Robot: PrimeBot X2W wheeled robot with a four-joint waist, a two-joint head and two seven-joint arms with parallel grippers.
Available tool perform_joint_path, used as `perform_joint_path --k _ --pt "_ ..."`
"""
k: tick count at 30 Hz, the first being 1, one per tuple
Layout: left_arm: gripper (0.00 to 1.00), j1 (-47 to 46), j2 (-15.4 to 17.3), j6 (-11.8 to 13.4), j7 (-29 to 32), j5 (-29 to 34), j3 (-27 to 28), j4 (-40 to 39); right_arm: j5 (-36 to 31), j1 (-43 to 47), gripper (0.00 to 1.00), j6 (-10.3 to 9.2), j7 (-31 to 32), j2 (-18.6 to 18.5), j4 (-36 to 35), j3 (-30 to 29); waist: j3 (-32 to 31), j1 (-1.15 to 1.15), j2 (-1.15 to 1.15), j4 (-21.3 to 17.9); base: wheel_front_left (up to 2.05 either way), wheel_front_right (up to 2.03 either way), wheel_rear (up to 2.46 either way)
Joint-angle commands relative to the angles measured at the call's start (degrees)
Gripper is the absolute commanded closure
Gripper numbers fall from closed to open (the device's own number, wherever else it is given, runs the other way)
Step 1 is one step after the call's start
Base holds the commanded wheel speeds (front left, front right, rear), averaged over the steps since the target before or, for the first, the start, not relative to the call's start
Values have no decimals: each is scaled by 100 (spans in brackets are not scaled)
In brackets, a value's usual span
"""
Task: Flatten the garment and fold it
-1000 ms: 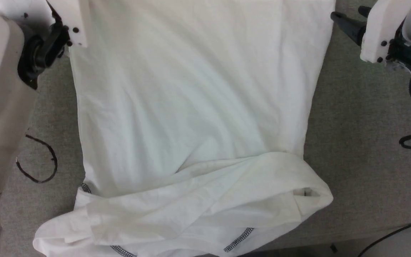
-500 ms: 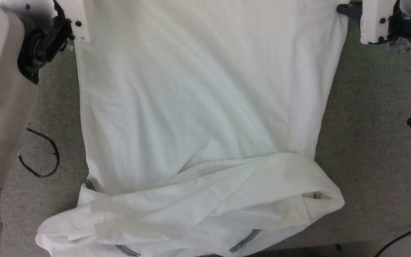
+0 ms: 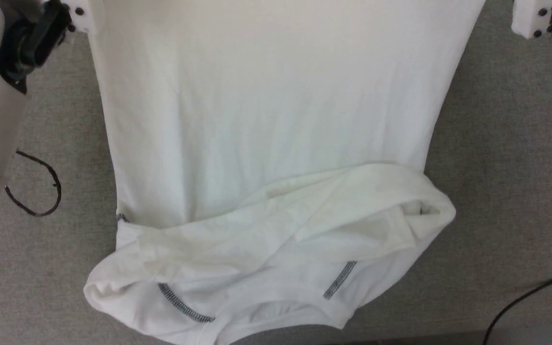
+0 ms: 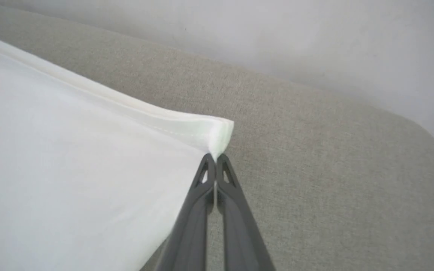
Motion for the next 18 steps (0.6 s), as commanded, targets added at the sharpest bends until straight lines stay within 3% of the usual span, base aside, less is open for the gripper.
perform_joint_path --k 1,12,18 --pt "100 -130 84 -11 -123 83 58 69 -51 -170 100 -15 -179 -84 87 -23 -168 -1 0 23 0 0 0" --pt "100 -50 97 28 -914 34 280 250 72 -426 100 -15 -1502 -89 72 216 -629 -1 0 139 0 0 0" --pt "100 1047 212 412 -1398 -278 594 -183 459 391 100 -15 -1559 -219 -485 730 -1099 -1 0 214 0 0 0"
